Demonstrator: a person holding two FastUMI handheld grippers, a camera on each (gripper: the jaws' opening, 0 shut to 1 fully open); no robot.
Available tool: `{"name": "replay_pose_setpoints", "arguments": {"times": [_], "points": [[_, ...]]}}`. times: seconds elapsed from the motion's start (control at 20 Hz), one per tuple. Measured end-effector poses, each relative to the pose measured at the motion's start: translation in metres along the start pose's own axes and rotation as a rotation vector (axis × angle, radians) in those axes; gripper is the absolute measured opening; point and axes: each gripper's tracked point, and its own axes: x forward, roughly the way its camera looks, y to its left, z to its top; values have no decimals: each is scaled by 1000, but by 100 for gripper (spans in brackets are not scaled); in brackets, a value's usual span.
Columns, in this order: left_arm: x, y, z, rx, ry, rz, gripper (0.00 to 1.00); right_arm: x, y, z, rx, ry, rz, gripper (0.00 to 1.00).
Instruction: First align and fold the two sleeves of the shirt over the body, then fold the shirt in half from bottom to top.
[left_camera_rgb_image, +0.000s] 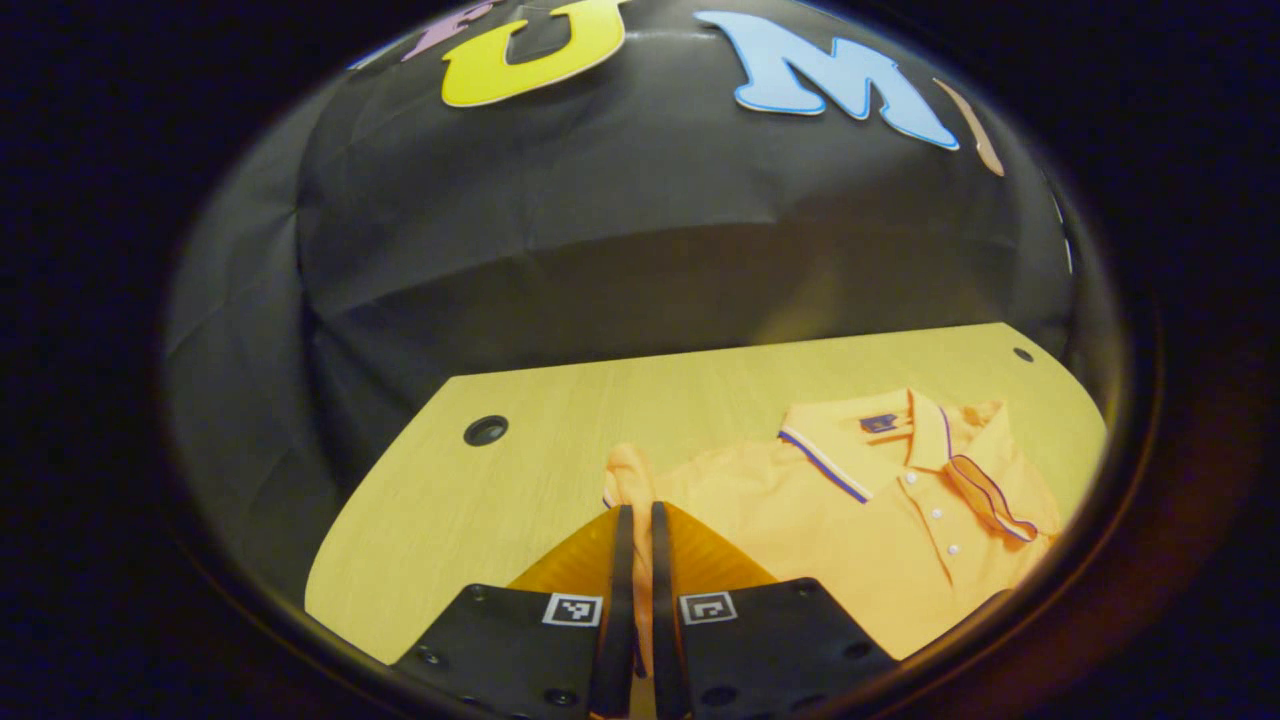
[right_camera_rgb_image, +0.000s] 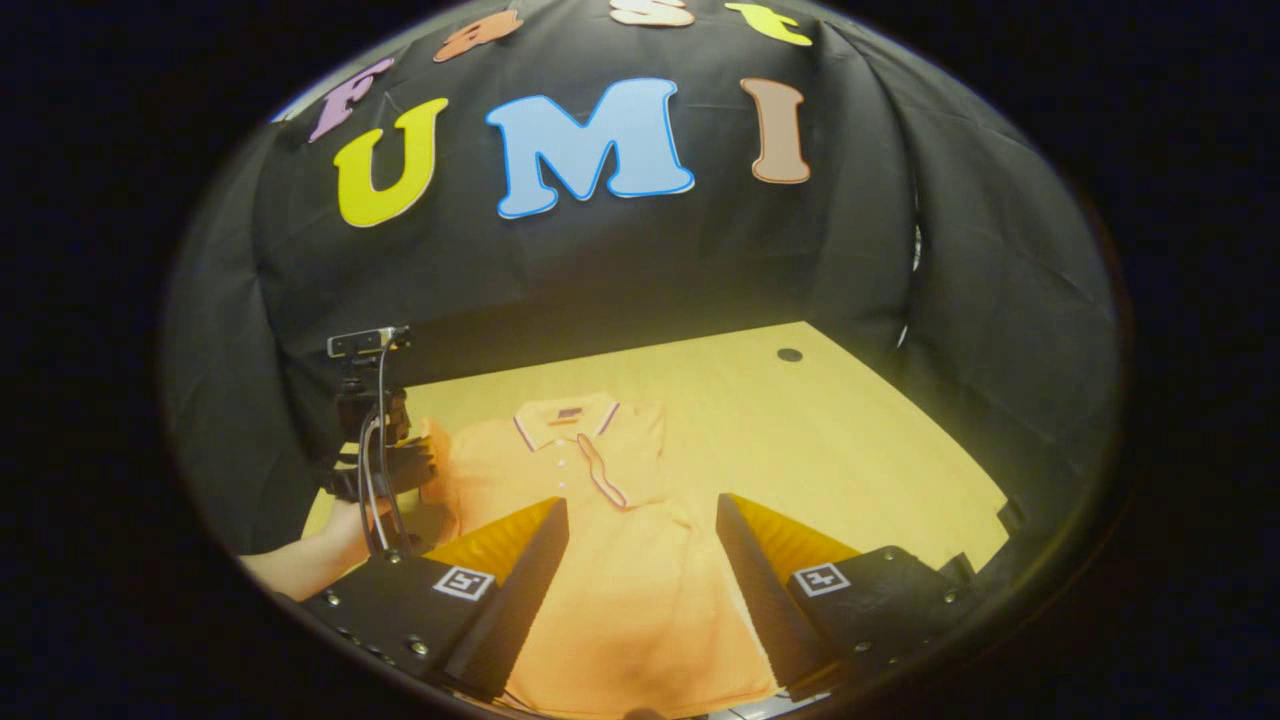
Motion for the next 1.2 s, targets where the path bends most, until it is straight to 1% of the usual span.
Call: {"name": "replay_pose_setpoints", "arguments": {"times": [0.1, 0.15, 0.2, 0.35, 0.45, 0.6, 0.7, 0.75, 0.8, 0.85, 0.95, 1.0, 1.05, 1.15, 1.2], "points": [[0, -18, 5, 25, -5, -31, 14, 1, -4, -5, 7, 1, -17, 93], [0, -28, 5, 34, -2, -50, 15, 1, -5, -10, 14, 5, -27, 93], [-1, -37, 6, 45, -2, -68, 15, 0, -5, -14, 22, 10, -32, 92], [-3, -58, 7, 97, -2, -110, 14, -4, -3, -23, 29, 21, -24, 93], [-4, -69, 7, 143, -7, -120, 14, -5, -6, -24, 18, 17, -23, 93], [-3, -85, -2, 180, 19, -145, 14, -6, -12, -23, 22, 18, -10, 93], [-4, -95, -8, 190, 32, -171, 24, -7, -19, -21, 20, 12, -4, 93], [-6, -99, -10, 190, 37, -176, 36, -8, -24, -23, 14, 13, -4, 91], [-8, -102, -11, 189, 37, -182, 43, -9, -29, -24, 9, 14, -4, 93], [-12, -104, -10, 187, 33, -183, 58, -9, -32, -26, 7, 14, -1, 93], [-23, -108, -9, 174, 26, -189, 72, -9, -40, -32, 0, 21, 9, 93], [-29, -110, -8, 158, 25, -194, 76, -8, -43, -34, -5, 21, 14, 93], [-38, -111, -8, 141, 25, -196, 77, -9, -47, -38, -14, 25, 19, 93], [-56, -110, -7, 113, 18, -191, 84, -10, -54, -44, -34, 28, 30, 93], [-65, -111, -6, 101, 11, -187, 75, -10, -56, -46, -43, 28, 43, 93]]}}
